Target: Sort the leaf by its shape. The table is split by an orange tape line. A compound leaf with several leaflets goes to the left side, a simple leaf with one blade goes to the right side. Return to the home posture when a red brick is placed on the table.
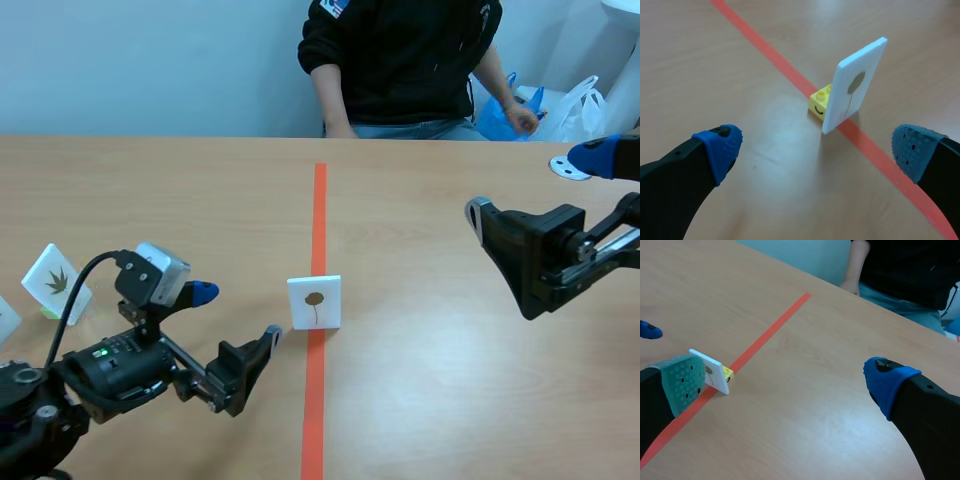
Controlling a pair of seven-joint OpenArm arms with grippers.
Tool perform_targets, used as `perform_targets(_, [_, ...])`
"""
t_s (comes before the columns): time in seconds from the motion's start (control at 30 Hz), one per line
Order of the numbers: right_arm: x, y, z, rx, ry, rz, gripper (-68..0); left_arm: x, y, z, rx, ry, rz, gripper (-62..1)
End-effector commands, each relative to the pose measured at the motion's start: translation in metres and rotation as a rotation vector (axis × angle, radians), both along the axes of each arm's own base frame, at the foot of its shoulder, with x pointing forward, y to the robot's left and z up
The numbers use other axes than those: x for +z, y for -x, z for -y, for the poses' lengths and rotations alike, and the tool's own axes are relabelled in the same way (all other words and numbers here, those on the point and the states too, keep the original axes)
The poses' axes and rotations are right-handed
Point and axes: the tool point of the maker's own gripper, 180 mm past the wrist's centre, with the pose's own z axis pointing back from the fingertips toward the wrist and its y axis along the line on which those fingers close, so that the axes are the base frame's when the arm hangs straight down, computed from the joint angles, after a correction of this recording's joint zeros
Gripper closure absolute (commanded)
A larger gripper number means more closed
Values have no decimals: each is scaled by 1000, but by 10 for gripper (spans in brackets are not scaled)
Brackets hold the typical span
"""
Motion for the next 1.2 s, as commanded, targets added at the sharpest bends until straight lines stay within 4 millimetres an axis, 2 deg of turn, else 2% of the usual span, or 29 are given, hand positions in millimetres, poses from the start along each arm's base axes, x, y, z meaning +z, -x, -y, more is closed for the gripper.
perform_targets(0.0, [9, -4, 3, -3, -1, 31, -679, 14, -10, 10, -17, 28, 43, -623])
perform_targets(0.47, [9, -4, 3, -5, -5, 32, -679, 7, -27, 81, -171, 18, 39, -623])
perform_targets(0.63, [9, -4, 3, -6, -10, 32, -679, 7, -30, 98, -198, 16, 42, -623])
perform_targets(0.83, [10, -5, 2, -10, -18, 34, -679, -3, -39, 89, -140, -25, 49, -623])
perform_targets(1.03, [13, -7, 2, -10, -18, 48, -679, -20, -39, 73, -110, -60, 8, -623])
perform_targets(1.17, [13, -7, 2, -10, -18, 47, -679, -24, -38, 70, -106, -67, 0, -623])
